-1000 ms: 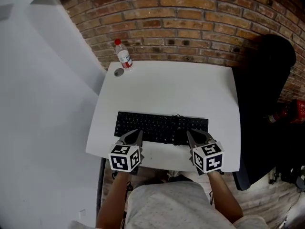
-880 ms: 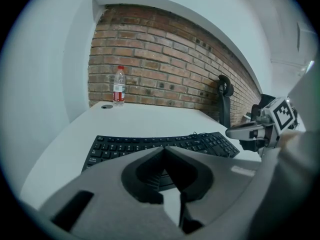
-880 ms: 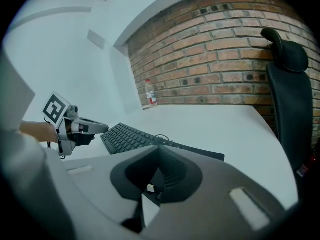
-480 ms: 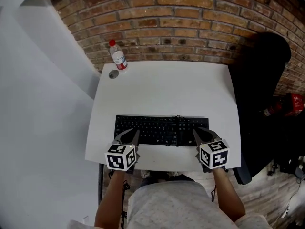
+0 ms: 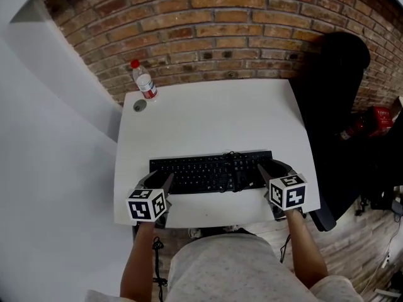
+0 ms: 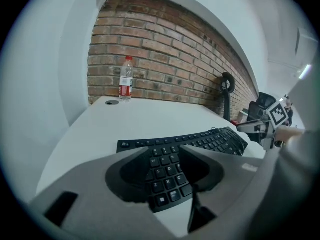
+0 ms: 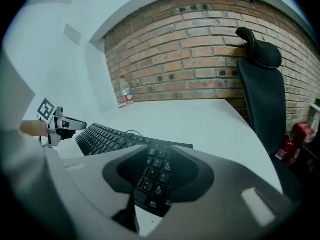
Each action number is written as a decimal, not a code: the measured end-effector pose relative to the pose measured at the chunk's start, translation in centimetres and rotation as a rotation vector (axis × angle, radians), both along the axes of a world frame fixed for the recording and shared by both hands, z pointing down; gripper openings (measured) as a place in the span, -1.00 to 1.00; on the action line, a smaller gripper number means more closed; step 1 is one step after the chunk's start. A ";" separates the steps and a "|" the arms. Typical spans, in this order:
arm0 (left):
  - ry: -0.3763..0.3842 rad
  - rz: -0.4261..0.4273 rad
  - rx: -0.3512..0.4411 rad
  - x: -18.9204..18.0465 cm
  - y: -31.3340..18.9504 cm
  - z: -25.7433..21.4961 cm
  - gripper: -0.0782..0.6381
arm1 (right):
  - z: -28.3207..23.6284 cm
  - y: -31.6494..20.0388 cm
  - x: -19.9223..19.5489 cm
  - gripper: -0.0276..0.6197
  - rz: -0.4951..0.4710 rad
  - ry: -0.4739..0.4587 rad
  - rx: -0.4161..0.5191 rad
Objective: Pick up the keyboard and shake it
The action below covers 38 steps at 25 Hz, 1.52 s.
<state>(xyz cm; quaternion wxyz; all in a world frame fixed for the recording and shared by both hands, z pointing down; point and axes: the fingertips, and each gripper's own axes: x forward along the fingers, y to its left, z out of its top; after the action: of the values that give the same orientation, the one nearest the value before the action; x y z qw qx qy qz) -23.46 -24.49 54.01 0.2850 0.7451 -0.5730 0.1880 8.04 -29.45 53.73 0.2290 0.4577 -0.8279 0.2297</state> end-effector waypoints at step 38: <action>0.103 -0.005 -0.223 -3.1 -2.5 3.9 0.38 | 4.1 -2.6 0.6 0.17 0.069 -0.096 -0.299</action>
<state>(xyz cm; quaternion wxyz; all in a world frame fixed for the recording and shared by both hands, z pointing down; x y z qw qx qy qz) -26.57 -26.95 57.94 0.3957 0.7159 -0.5351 0.2112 8.65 -32.05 57.85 0.2468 0.4353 -0.7781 0.3798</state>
